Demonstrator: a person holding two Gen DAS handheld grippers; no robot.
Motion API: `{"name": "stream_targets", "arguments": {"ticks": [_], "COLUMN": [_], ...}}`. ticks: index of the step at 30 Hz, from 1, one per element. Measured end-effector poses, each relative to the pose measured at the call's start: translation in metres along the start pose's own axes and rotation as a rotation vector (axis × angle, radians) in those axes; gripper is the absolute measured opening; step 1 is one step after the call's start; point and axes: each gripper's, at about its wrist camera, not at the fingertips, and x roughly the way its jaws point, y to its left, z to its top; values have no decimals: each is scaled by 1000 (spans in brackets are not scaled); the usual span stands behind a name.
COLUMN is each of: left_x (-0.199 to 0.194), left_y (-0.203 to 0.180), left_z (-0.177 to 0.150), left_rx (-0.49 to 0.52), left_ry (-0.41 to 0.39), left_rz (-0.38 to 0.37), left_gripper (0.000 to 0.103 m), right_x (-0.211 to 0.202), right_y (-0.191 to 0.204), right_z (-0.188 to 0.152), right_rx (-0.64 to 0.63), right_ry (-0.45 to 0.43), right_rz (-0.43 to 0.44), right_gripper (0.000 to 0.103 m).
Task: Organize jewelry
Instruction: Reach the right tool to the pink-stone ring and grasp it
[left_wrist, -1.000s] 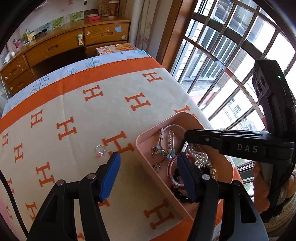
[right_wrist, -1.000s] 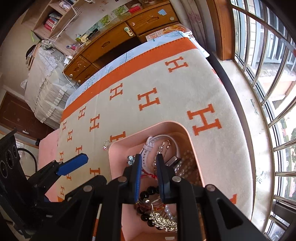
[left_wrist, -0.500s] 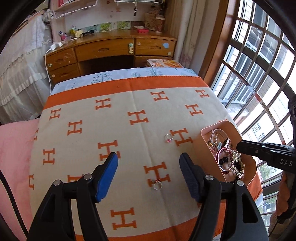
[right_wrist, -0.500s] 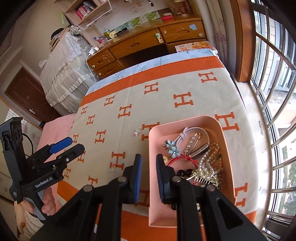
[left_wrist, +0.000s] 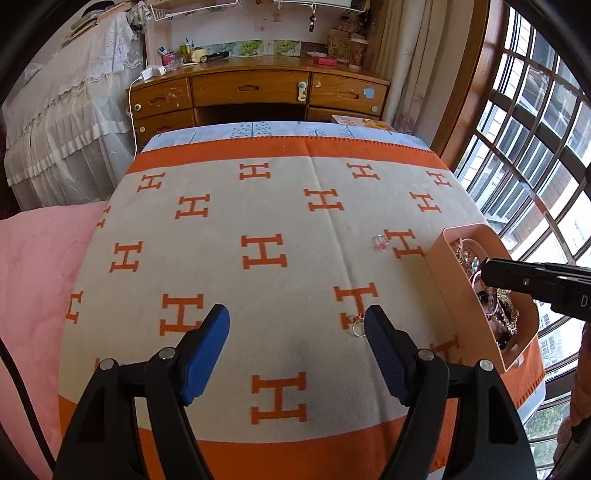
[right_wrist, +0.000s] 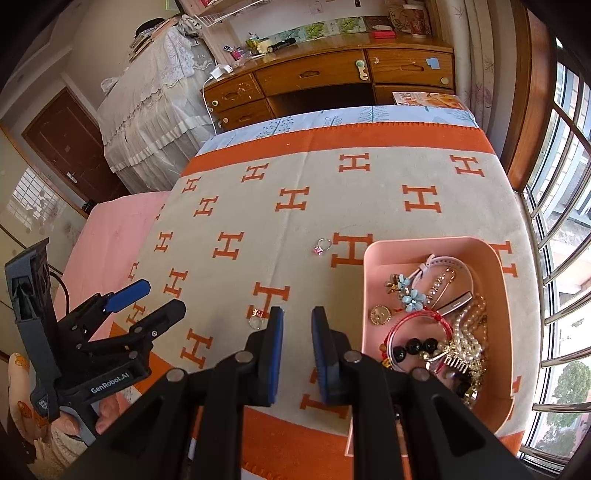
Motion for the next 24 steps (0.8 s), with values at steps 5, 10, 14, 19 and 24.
{"name": "stream_targets", "arguments": {"ticks": [5,10,14,19,24], "left_x": [18,34,45,53,59], "left_y": [-1,1,6,14,21], "left_z": [-8,-15,-18,-18,-15], "left_rx": [12,22,19,-1,-23], "left_ry": [34,59,74,76,78], "left_rz": [-5,-9,-21,-44,-66], "left_gripper": [74,74,74,74,74], "right_x": [12,25,40,62,82], "right_y": [2,3,0,-7,-14], "right_z": [3,8,14,23,30], "right_rx": [-8,-18,-7,47,84], "right_ry": [22,41,59,92,111], "right_rz": [-12,-23,-30,-58,-110], "right_gripper": [16,16,16,16,16]}}
